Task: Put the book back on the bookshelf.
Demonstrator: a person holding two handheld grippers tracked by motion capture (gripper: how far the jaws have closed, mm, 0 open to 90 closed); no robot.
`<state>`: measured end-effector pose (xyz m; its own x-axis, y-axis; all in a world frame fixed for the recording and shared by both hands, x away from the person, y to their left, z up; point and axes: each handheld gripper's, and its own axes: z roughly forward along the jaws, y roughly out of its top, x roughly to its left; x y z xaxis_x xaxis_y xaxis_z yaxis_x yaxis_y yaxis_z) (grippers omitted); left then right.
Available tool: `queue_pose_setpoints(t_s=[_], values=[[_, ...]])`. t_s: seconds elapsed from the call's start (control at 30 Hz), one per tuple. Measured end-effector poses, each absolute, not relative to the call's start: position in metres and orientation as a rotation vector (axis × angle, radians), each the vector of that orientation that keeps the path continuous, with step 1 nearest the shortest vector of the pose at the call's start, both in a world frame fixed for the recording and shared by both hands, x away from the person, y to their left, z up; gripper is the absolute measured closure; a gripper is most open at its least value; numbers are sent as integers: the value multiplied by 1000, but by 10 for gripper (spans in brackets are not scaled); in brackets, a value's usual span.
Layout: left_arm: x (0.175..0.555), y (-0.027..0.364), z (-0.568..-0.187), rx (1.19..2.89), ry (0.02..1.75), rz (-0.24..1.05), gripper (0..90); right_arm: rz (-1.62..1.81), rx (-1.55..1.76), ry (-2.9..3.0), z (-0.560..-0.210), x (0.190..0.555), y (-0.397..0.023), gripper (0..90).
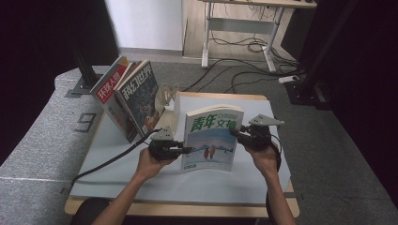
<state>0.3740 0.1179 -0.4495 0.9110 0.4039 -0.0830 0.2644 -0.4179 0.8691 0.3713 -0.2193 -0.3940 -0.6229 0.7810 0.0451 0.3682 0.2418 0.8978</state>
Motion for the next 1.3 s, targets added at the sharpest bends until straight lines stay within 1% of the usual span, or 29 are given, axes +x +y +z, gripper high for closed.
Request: queue_pose_setpoints(t_s=[0.2, 0.27, 0.33, 0.37, 0.4, 0.43, 0.47, 0.5, 0.53, 0.57, 0.6, 0.63, 0.67, 0.77, 0.8, 1.03, 1.07, 1.1, 1.13, 1.17, 1.2, 1.23, 1.3], values=[[372, 122, -453, 2040, 470, 185, 733, 1346, 1011, 2112, -391, 369, -214, 643], [371, 123, -453, 2048, 458, 189, 735, 1340, 1005, 2117, -391, 368, -213, 627], [370, 124, -453, 2056, 445, 196, 737, 1334, 990, 2121, -391, 368, -213, 583], [369, 125, -453, 2059, 437, 201, 737, 1334, 990, 2121, -391, 368, -213, 583], [368, 125, -454, 2062, 427, 206, 738, 1338, 983, 2123, -391, 368, -213, 563], [365, 125, -454, 2070, 407, 216, 739, 1346, 972, 2127, -392, 367, -213, 507], [365, 125, -454, 2070, 407, 216, 739, 1346, 972, 2127, -392, 367, -213, 507], [362, 125, -454, 2072, 390, 229, 740, 1336, 953, 2139, -393, 367, -212, 433], [362, 125, -454, 2072, 390, 229, 740, 1336, 953, 2139, -393, 367, -212, 433], [361, 124, -454, 2072, 386, 233, 739, 1308, 937, 2161, -396, 367, -211, 350], [361, 124, -454, 2072, 386, 233, 740, 1308, 937, 2161, -396, 367, -211, 350], [360, 125, -454, 2075, 380, 236, 740, 1294, 930, 2171, -400, 368, -210, 277], [360, 125, -454, 2075, 380, 236, 740, 1294, 930, 2171, -400, 368, -210, 277], [359, 126, -455, 2074, 374, 234, 740, 1292, 947, 2190, -408, 373, -211, 171], [358, 127, -455, 2074, 369, 232, 739, 1297, 958, 2193, -410, 374, -212, 152], [355, 127, -455, 2080, 341, 225, 739, 1440, 999, 2251, -430, 382, -222, 149], [355, 127, -455, 2081, 340, 225, 739, 1473, 987, 2271, -433, 383, -223, 162], [355, 127, -455, 2082, 339, 224, 738, 1517, 963, 2299, -436, 384, -223, 202], [355, 127, -455, 2082, 339, 224, 738, 1517, 963, 2299, -436, 384, -223, 202], [355, 127, -455, 2083, 339, 223, 737, 1546, 925, 2329, -437, 383, -222, 290], [355, 127, -455, 2082, 339, 221, 737, 1546, 925, 2329, -437, 383, -222, 290], [355, 127, -455, 2082, 341, 219, 737, 1552, 909, 2343, -437, 382, -220, 325], [356, 128, -455, 2082, 344, 214, 734, 1499, 891, 2348, -437, 379, -215, 322]])
